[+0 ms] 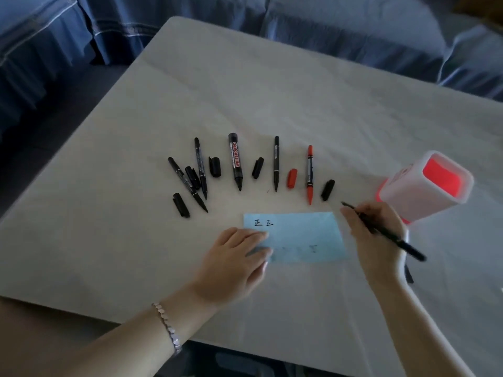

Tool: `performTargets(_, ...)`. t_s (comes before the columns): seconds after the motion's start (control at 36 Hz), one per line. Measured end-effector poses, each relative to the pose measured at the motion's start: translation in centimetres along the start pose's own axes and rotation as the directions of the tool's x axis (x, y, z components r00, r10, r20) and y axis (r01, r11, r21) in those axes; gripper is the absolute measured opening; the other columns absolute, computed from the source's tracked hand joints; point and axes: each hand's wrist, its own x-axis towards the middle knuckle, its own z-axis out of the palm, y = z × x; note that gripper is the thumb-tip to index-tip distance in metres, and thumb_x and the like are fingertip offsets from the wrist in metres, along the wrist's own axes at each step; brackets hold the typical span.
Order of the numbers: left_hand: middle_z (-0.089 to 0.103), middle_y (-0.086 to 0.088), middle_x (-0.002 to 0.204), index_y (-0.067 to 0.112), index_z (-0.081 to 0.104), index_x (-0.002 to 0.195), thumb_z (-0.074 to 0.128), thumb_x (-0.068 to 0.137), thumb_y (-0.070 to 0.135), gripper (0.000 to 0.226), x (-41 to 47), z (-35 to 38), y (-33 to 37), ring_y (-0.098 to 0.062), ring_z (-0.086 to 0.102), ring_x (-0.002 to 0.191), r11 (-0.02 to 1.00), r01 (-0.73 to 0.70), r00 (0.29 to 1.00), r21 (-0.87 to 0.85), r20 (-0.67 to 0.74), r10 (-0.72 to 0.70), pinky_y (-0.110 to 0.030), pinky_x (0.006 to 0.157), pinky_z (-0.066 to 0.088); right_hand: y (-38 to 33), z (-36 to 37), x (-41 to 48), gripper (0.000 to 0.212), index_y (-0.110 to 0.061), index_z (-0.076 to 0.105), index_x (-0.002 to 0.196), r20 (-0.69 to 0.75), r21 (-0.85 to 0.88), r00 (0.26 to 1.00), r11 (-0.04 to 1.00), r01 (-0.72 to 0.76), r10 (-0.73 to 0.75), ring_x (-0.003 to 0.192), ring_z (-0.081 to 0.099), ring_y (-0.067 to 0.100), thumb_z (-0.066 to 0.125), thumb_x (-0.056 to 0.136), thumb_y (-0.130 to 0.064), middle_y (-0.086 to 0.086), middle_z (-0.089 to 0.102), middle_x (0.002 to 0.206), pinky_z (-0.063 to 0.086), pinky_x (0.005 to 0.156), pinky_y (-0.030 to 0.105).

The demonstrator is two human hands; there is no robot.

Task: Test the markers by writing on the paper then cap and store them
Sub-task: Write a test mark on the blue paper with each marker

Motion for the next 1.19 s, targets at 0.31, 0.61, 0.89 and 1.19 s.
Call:
performTargets(0.31, 0.069, -0.003, 0.108, 0.017, 0.073, 0.091, 0.051, 0.081, 0.021, 0.025, 0.0, 0.3, 0.2, -0.015, 0.052, 0.105, 1.0, 0.004, 1.0, 0.006, -0.031, -0.004, -0.031, 0.09, 0.04, -1.9, -4.8, 4.0, 0.042, -0.017, 0.061, 0.093, 0.253, 0.243, 0.952, 0.941, -0.235, 0.173, 0.063, 0.064, 0.003, 0.036, 0.088, 0.017, -0.001, 0.062, 0.082, 0.053, 0.057, 0.014)
performTargets(0.61, 0.07, -0.002, 0.107, 0.018, 0.073, 0.092, 0.052, 0.081, 0.023, 0.025, 0.1, 0.0, 0.3, -0.014, 0.051, 0.105, 1.0, -0.012, 1.0, 0.006, -0.028, 0.012, -0.029, 0.09, 0.04, 1.1, 0.0, 7.3, 0.032, -0.012, 0.063, 0.116, 0.304, -0.535, 0.946, 0.841, 0.073, 0.111, 0.084, 0.058, 0.024, 0.056, 0.086, -0.006, 0.017, 0.064, 0.107, 0.044, 0.076, 0.025)
performTargets(0.89, 0.069, -0.001, 0.107, 0.018, 0.073, 0.091, 0.053, 0.08, 0.021, 0.022, 0.1, 0.2, 0.1, -0.014, 0.051, 0.104, 1.0, -0.018, 0.999, -0.006, -0.051, 0.018, -0.028, 0.089, 0.04, -0.4, 3.5, 7.3, 0.021, -0.016, 0.065, 0.101, 0.283, -0.642, 0.955, 0.757, 0.119, 0.089, 0.093, 0.057, 0.028, 0.05, 0.089, -0.023, 0.006, 0.058, 0.104, 0.046, 0.068, 0.032)
performTargets(1.19, 0.069, -0.002, 0.108, 0.018, 0.073, 0.091, 0.055, 0.079, 0.02, 0.022, 0.0, 0.5, -0.1, -0.016, 0.052, 0.102, 1.0, -0.016, 0.998, -0.005, -0.069, 0.015, -0.029, 0.088, 0.04, -1.5, 7.3, 8.2, 0.028, -0.011, 0.045, 0.064, 0.251, -0.792, 0.897, 0.61, -0.026, 0.364, 0.068, 0.05, 0.028, 0.054, 0.086, -0.026, 0.003, 0.045, 0.061, 0.027, 0.045, 0.022)
